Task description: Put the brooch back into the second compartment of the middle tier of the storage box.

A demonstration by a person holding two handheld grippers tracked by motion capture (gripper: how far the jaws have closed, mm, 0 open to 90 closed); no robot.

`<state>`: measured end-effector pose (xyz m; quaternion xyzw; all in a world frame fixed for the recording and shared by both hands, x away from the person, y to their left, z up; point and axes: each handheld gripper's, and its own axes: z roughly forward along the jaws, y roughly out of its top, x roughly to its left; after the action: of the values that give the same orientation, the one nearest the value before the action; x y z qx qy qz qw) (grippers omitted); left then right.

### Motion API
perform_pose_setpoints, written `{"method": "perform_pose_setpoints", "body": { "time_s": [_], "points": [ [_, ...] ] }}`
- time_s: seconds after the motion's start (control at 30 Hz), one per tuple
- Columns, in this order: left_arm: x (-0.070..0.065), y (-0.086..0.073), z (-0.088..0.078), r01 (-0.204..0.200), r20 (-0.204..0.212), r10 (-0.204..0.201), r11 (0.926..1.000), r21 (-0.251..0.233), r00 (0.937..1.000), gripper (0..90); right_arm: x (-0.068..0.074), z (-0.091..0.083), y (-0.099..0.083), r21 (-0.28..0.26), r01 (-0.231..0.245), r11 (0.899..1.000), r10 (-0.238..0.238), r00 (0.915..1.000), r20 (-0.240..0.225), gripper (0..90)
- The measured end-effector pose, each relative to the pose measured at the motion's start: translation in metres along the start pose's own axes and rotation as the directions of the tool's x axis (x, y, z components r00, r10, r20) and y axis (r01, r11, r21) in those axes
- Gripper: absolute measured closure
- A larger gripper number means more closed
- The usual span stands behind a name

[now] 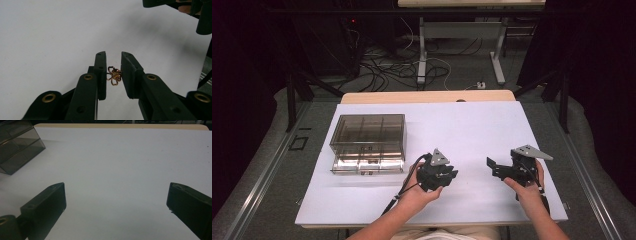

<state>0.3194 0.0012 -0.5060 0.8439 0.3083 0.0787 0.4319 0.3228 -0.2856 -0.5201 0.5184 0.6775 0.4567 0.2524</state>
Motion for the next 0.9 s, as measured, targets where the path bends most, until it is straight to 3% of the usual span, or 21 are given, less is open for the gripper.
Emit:
{"method": "perform_pose_setpoints", "body": {
  "time_s": [0.07, 0.1, 0.2, 0.4, 0.9],
  "points": [
    [0.001, 0.000, -0.003, 0.008, -0.001, -0.008, 1.0000, 0.006, 1.0000, 75.5, 0.000, 0.000, 0.000, -0.002, 0.002, 1.000, -0.002, 1.0000, 0.002, 2.2],
    [-0.001, -0.001, -0.004, 0.038, 0.004, -0.038, 0.9993, -0.004, 0.9993, 75.5, 0.000, 0.000, 0.000, -0.001, -0.001, 1.000, 0.001, 1.0000, 0.002, 2.1],
    [0.002, 0.000, -0.008, 0.012, -0.007, -0.012, 0.9999, 0.003, 0.9999, 75.6, 0.001, 0.000, 0.000, -0.001, -0.006, 1.000, 0.006, 1.0000, 0.000, 2.1],
    [0.004, 0.000, -0.017, 0.024, -0.007, -0.024, 0.9996, -0.015, 0.9997, 75.9, 0.001, 0.000, 0.000, 0.000, -0.007, 1.000, 0.007, 1.0000, -0.001, 2.2],
    [0.016, -0.002, -0.041, 0.041, -0.051, -0.042, 0.9985, -0.036, 0.9978, 76.5, -0.001, 0.000, 0.000, 0.000, 0.001, 1.000, -0.001, 1.0000, 0.003, 2.2]
  ]
}}
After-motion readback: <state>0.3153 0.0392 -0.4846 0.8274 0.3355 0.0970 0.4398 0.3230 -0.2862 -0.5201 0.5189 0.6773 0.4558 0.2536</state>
